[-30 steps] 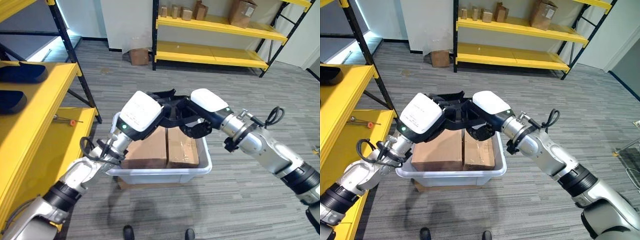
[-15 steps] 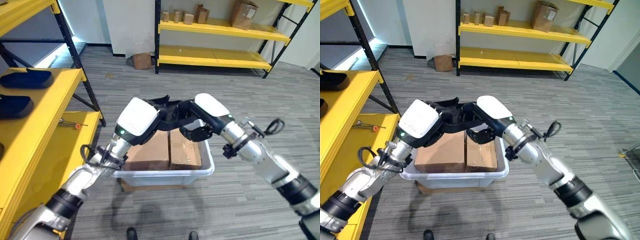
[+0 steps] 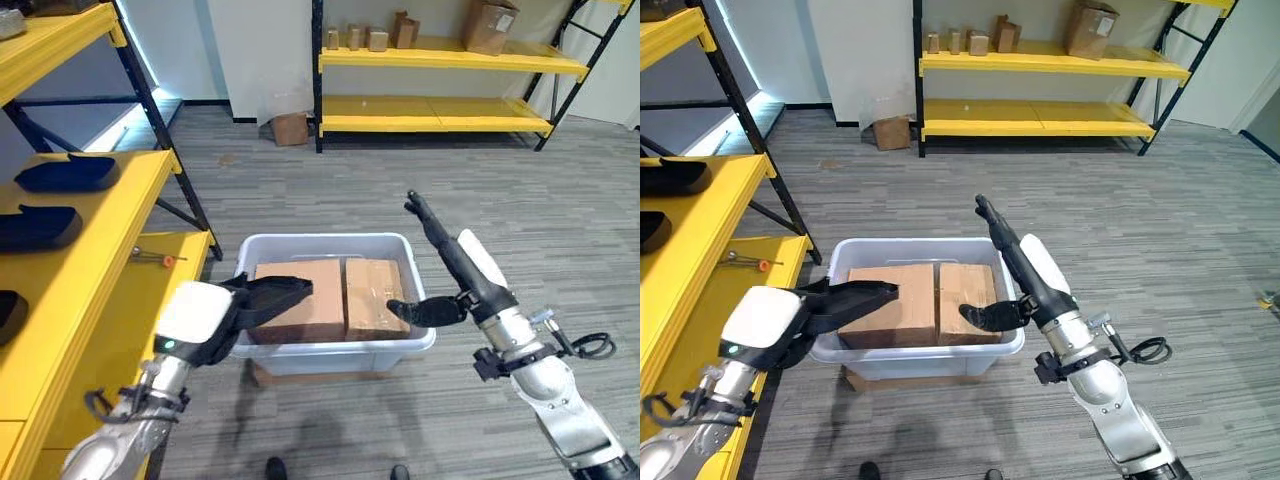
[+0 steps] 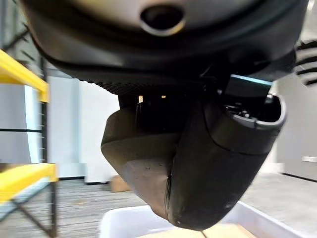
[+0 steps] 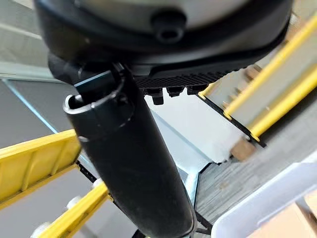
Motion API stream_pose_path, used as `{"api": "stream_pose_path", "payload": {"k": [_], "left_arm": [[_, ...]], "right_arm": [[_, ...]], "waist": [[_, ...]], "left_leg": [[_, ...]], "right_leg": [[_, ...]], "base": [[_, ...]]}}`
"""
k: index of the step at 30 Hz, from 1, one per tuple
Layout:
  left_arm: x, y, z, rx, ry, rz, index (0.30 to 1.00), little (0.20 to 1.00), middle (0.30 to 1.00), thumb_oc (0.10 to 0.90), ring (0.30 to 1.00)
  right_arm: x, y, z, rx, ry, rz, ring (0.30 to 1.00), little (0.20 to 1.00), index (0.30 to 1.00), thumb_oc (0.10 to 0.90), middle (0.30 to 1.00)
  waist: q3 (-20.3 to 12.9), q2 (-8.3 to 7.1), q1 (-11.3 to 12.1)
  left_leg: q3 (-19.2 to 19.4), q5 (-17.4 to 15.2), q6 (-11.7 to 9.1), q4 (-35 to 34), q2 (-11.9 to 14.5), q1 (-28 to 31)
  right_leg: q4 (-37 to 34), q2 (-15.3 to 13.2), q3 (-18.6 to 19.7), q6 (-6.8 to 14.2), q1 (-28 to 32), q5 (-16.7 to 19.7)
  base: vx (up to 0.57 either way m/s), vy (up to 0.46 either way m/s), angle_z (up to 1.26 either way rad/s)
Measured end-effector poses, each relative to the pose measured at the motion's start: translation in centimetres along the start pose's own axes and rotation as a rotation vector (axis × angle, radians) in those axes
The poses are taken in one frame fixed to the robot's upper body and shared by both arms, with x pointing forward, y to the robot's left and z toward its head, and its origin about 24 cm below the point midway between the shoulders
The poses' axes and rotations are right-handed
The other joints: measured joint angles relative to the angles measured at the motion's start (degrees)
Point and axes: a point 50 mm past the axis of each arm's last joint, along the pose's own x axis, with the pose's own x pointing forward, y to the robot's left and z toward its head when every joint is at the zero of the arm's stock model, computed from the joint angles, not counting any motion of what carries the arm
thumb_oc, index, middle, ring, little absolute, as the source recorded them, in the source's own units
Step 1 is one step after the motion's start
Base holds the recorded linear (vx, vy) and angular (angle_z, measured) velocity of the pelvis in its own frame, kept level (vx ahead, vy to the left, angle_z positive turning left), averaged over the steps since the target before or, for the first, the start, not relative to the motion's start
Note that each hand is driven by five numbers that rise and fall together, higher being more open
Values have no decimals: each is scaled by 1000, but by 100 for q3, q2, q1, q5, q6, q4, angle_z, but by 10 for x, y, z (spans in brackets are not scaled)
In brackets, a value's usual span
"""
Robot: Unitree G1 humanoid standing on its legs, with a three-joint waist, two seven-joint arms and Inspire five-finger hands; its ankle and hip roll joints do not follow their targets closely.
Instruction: Move parts from the plastic box to the shelf.
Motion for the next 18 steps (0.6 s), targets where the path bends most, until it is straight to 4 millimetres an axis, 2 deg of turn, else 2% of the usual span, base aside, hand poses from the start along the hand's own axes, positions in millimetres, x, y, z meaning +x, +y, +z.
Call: {"api": "stream_pose_path", "payload": {"k": [5,7,9,11,13,14,15,16,17,18], "left_arm": [[-13,3,3,-43,51,40,300,300,300,400,300],[-17,9,6,-49,52,59,300,300,300,400,300],[-14,14,12,-116,75,126,300,300,300,400,300],[-14,17,14,-142,81,163,300,300,300,400,300],[-12,20,15,-151,82,193,300,300,300,400,300],[-4,22,19,-162,67,221,300,300,300,400,300],[2,24,24,-183,51,248,300,300,300,400,300],[13,32,25,-169,21,282,300,300,300,400,300],[25,43,24,-146,-7,333,300,300,300,400,300],[31,50,23,-130,-25,362,300,300,300,400,300]], "right_arm": [[-1,-1,-1,-2,7,1,1000,1000,1000,900,1000],[-1,-1,-1,1,8,-2,1000,1000,1000,900,1000],[4,-1,2,21,-15,-15,1000,1000,1000,900,1000],[9,-2,6,12,-42,-12,1000,1000,1000,900,1000],[15,-5,11,-3,-68,-17,1000,1000,1000,900,1000],[16,-9,12,-19,-76,-40,1000,1000,1000,900,1000],[16,-13,11,-39,-74,-47,1000,1000,1000,900,1000],[15,-11,10,-26,-67,-68,1000,1000,1000,900,1000],[18,-12,13,-23,-81,-76,1000,1000,1000,900,1000],[22,-12,15,-24,-97,-78,1000,1000,1000,900,1000]], "waist": [[11,165,94],[38,235,249],[124,358,306],[231,534,571],[310,677,724],[386,749,669],[421,881,712],[589,637,683],[788,185,724],[886,-133,769]], "left_leg": [[-120,48,-61,7,44,40],[-269,110,-133,44,138,9],[-608,227,-242,105,302,-189],[-799,295,-255,37,492,-285],[-1043,395,-275,102,603,-479],[-1291,502,-400,220,637,-708],[-1393,300,-368,27,693,-865],[-739,-389,-226,5,777,-936],[100,-473,35,736,710,-1232],[264,-526,178,1682,640,-1424]], "right_leg": [[2,64,-108,-26,109,-42],[13,188,-234,-58,177,-106],[98,396,-431,-192,135,-222],[261,627,-582,-302,88,-299],[577,788,-736,-405,-67,-452],[755,874,-740,-531,-188,-653],[949,995,-1090,-619,-142,-686],[1166,821,-1272,-974,-260,-848],[1341,384,-1579,-926,-455,-922],[1429,79,-1712,-991,-557,-869]], "base": [[-65,-134,10],[-244,-246,28],[-211,-148,58],[-205,-158,47],[-218,-103,51],[-246,-53,115],[-319,-107,172],[-208,-100,191],[-148,-99,164],[-80,-33,123]]}}
